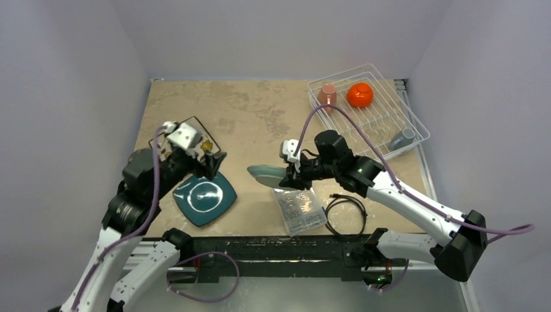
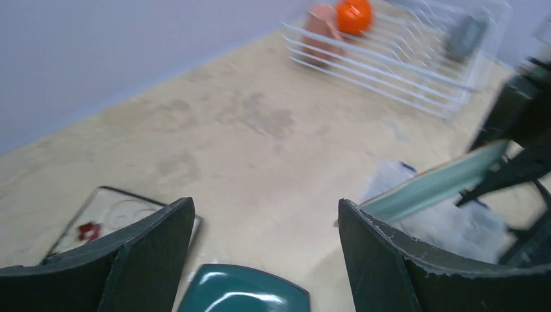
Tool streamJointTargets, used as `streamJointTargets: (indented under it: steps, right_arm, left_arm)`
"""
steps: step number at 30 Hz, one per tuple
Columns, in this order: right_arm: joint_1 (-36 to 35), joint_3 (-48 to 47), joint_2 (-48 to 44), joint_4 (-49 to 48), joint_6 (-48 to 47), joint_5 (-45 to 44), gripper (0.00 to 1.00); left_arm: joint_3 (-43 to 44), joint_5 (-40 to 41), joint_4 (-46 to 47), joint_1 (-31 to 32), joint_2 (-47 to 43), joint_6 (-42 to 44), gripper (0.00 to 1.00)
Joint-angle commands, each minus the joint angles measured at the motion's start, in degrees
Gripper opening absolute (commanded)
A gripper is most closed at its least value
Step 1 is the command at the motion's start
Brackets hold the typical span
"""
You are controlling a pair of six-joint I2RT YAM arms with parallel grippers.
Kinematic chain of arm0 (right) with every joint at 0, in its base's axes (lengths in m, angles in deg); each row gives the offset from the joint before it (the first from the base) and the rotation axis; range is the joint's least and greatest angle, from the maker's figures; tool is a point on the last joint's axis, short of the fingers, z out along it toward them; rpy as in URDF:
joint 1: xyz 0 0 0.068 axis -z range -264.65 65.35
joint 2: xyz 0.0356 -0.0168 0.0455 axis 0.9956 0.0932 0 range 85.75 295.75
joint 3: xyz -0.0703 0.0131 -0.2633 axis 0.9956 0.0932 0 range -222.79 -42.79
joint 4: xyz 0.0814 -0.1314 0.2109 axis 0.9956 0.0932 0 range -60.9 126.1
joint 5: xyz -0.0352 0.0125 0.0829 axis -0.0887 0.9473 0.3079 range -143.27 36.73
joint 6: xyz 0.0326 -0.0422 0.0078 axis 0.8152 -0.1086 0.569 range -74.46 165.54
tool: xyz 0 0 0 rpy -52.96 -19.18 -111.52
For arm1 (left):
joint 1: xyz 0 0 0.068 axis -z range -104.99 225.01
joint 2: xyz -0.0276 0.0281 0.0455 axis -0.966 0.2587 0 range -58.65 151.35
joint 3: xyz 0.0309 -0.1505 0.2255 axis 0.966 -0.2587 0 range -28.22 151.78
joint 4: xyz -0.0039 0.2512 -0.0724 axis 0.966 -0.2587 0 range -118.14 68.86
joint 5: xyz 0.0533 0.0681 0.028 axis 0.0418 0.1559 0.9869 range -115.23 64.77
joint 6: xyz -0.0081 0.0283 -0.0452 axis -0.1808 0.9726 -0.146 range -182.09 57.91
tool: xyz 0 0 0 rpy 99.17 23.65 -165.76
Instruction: Load the mixed dishes into the dish rack
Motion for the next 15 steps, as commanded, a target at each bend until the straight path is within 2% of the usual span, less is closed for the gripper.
streamJointTargets:
  steps: [1, 3, 5, 10, 15]
  right_arm:
    - [0.5, -1.8, -7.1, -13.1, 5.4, -9.1, 0.00]
    - [0.9, -1.6, -9.6, -16.3, 7.4, -13.4, 0.00]
    - [1.6, -1.8, -11.7, -19.0, 9.9, -19.4, 0.00]
    - [5.2, -3.1, -15.5, -19.3, 11.0, -31.6, 0.00]
    - [15.0, -3.2, -19.2, -16.3, 10.8, -39.5, 0.00]
  left_arm:
    - [-8.3, 34.6, 14.6, -1.1, -12.3, -2.9, 0.82]
    - [-9.2, 41.7, 14.8, -1.1, -14.5, -3.0, 0.82]
    - [-8.6, 45.0, 13.7, -1.1, -14.1, -3.3, 0.82]
    - [-5.4, 42.5, 9.7, -1.1, -9.9, -4.2, 0.77]
    - [-4.6, 38.6, 8.5, -1.1, -8.8, -5.7, 0.75]
